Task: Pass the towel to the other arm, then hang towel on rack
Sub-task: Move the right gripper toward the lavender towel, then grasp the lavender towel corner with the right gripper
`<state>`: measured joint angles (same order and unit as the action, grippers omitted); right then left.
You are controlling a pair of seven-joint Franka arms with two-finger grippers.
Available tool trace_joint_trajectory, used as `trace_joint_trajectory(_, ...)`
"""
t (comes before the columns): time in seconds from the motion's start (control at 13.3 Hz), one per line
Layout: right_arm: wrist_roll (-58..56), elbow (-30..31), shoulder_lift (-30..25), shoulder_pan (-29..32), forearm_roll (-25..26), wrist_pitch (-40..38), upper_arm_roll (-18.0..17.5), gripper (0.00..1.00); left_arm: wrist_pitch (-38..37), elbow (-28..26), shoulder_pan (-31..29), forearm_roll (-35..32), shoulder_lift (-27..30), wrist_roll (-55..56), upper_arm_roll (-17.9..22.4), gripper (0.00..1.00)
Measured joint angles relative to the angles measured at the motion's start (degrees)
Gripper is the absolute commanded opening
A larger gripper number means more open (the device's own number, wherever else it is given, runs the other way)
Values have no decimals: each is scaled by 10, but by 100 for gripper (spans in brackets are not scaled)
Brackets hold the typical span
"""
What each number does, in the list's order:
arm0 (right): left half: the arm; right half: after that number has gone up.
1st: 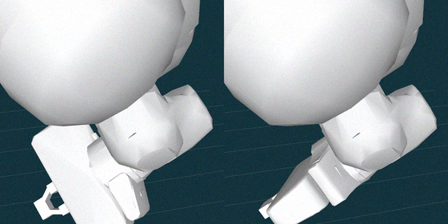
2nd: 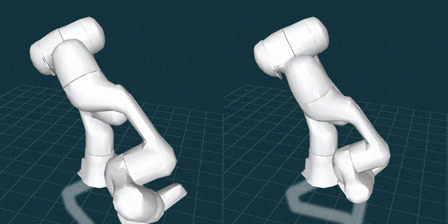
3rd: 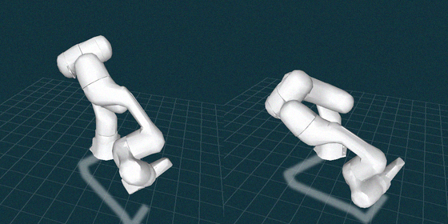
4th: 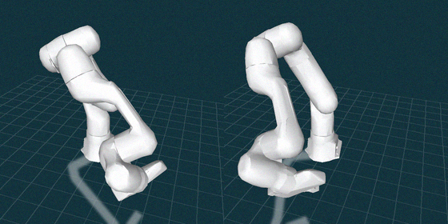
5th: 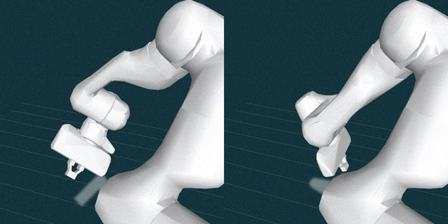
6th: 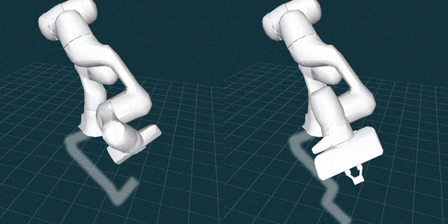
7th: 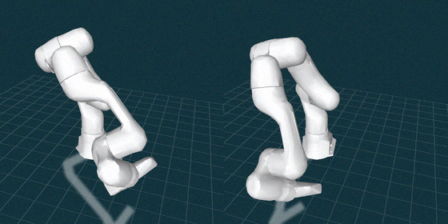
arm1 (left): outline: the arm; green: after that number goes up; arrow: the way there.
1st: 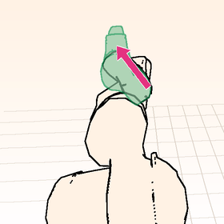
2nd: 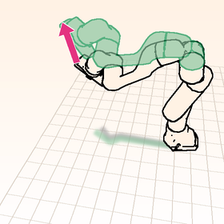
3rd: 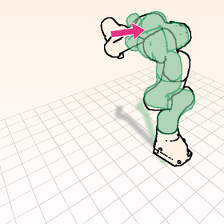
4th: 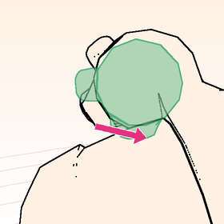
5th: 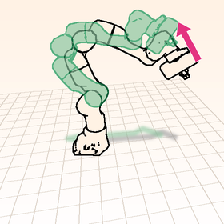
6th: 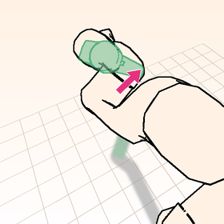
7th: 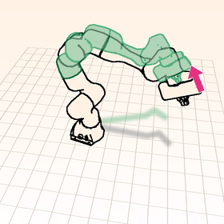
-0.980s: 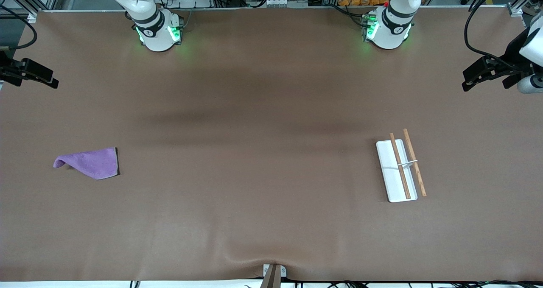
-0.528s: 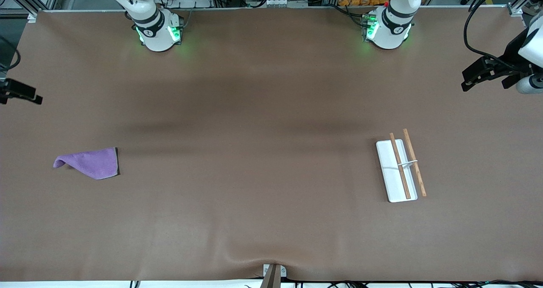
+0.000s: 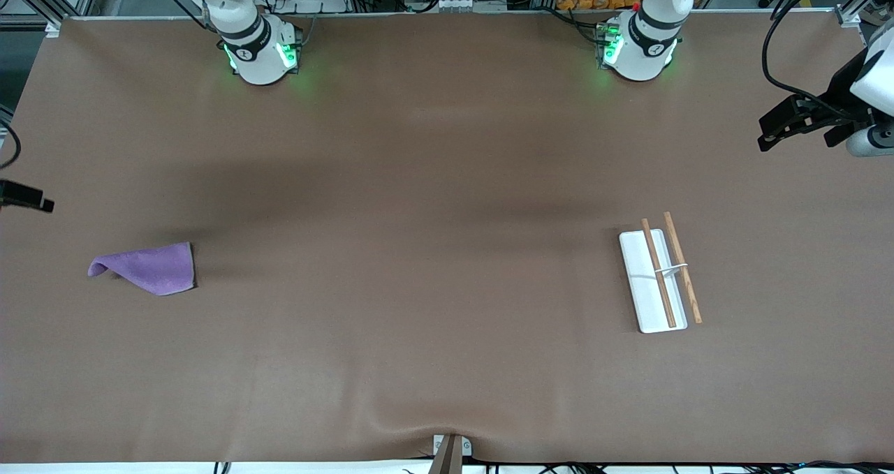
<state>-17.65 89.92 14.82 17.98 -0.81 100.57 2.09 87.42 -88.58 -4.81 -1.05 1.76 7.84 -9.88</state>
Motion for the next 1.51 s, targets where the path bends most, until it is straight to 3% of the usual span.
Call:
trace_joint_trajectory(0.23,3,0,55,9,-3,79,0,100,0,0,0,0,0,0,0,100)
trace_joint_trajectory(0.45,5,0,116,38,-37,131,1,100,0,0,0,0,-1,0,0,100)
trace_joint_trajectory(1.51,40,-15,243,80,-116,166,-1,100,1,4,0,0,-1,0,-3,100)
